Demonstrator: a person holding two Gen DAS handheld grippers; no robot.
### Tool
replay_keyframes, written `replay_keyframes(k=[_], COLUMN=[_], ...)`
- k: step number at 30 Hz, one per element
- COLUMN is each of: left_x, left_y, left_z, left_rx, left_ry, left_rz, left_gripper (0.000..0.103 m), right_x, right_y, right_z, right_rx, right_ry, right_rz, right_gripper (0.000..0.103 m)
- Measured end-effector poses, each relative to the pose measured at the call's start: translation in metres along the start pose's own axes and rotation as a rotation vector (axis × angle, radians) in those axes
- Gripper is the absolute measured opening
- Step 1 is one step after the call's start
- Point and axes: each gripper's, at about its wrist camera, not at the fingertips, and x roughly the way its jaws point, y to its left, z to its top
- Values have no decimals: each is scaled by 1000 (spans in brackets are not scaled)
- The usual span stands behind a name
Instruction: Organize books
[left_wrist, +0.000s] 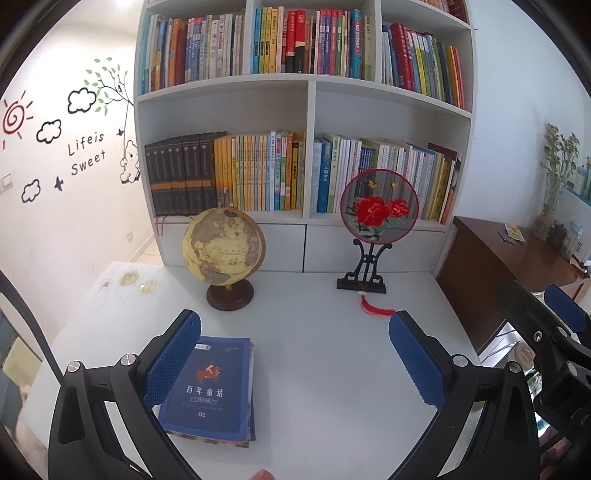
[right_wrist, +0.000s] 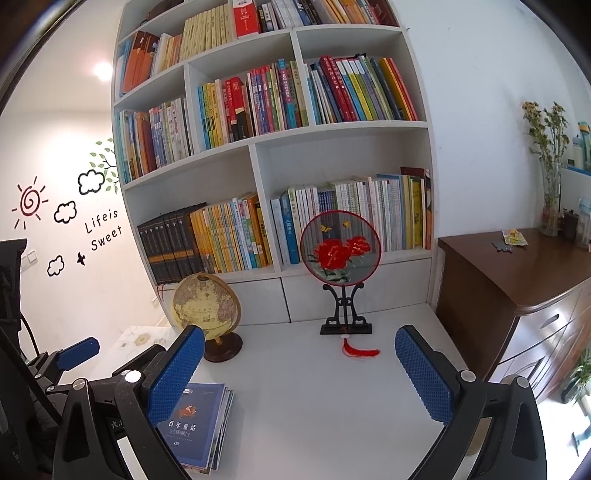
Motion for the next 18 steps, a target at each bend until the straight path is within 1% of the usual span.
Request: replay_keyframes(k=[9, 18], left_x=[4, 6], left_y=[0, -2], left_z=[1, 1], left_rx=[3, 1], left_ry=[-1, 11], left_rz=[6, -4], left_gripper=[102, 102], right_x=[5, 7], right_y=[0, 0], right_z=[1, 0], right_rx=[-1, 0], right_ry=[5, 9], right_rz=[-2, -3], right_gripper=[103, 103])
